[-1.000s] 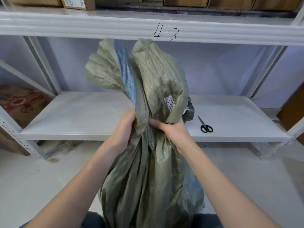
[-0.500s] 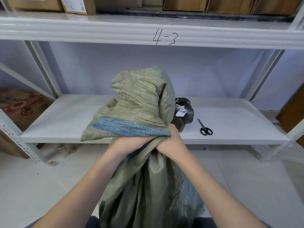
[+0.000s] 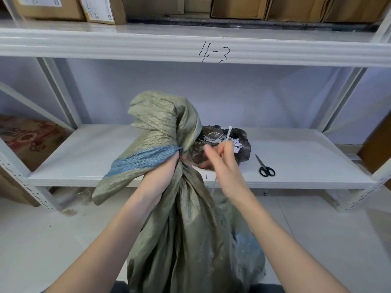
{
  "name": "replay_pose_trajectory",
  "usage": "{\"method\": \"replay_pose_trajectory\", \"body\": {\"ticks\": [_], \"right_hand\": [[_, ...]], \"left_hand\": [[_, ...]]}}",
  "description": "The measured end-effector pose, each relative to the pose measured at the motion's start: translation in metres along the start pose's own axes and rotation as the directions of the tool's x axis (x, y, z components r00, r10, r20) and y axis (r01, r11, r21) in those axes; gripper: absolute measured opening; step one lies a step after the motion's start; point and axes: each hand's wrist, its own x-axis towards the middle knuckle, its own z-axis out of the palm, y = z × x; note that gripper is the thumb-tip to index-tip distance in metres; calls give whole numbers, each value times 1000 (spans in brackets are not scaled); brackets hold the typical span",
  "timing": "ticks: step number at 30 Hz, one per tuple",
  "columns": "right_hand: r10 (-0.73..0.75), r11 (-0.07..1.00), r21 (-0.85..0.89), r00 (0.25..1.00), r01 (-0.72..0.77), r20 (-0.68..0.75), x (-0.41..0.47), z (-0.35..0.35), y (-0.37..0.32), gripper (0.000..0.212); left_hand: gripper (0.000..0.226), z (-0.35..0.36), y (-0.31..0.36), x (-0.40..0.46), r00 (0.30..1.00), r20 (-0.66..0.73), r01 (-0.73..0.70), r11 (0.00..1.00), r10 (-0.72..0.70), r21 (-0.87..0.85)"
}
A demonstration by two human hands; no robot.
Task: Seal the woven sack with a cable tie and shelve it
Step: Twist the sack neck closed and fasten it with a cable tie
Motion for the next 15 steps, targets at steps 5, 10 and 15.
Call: {"method": "replay_pose_trajectory", "body": {"ticks": [5,10,15], "right_hand": [[-134,985,-129,976,112,-174,5,-6,2,33],[-265,943,-262,941,207,-211,9,-16,4,29],[-250,959,-195,937,205,-244,10,-16,7,26]], "left_hand": [[20,3,4,-5,988,137,107,956,-72,-274],[25,-4,10,-11,971,228,113,981,-75,-155],[20,8,11,-19,996,83,32,995,-24,-90]]}}
